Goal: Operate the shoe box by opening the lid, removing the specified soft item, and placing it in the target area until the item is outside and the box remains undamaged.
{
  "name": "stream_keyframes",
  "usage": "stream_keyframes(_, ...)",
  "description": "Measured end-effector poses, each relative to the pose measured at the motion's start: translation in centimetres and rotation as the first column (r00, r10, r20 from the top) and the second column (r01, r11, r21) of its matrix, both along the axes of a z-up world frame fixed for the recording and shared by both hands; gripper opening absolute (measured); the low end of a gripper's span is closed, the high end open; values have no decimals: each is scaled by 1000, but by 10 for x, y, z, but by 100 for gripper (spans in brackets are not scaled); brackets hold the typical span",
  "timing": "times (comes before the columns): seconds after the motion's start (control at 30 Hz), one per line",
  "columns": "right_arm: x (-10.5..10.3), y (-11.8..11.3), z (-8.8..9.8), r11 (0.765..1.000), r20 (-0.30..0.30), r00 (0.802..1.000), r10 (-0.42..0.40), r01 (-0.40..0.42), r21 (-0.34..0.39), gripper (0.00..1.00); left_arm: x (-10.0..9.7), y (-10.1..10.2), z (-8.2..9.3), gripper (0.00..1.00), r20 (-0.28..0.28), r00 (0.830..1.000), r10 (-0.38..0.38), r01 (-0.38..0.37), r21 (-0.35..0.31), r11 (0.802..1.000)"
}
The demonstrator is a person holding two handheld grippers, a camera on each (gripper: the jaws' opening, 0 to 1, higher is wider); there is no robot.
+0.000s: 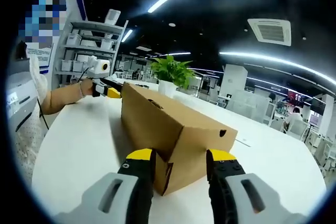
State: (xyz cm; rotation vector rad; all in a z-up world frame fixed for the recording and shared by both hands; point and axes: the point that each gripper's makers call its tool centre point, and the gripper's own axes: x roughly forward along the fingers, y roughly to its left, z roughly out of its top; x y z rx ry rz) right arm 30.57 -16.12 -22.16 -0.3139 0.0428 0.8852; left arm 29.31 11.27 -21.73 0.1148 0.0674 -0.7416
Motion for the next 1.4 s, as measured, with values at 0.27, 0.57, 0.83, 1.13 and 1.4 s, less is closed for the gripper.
stream_keyframes(0.27,0,-1,7,1000,17,1000,-10,10,23,40,0,3,7,34,20,1000,3,-2,-14,1000)
stream_keyframes(0.57,-1,-1,21,998,60,998,-26,22,58,40,-1,4,18,34,56,998,10,-7,-41,999)
stream_keyframes(0.83,5,-1,26,998,95,994,-50,46,51,34,1,5,32,35,76,997,19,-13,-73,997)
stream_keyframes(1.13,18,-2,47,994,140,986,-95,87,59,28,10,5,58,36,111,993,33,-21,-110,994)
stream_keyframes(1.4,27,-5,69,990,177,975,-132,123,65,21,17,9,71,36,133,990,55,-42,-102,994)
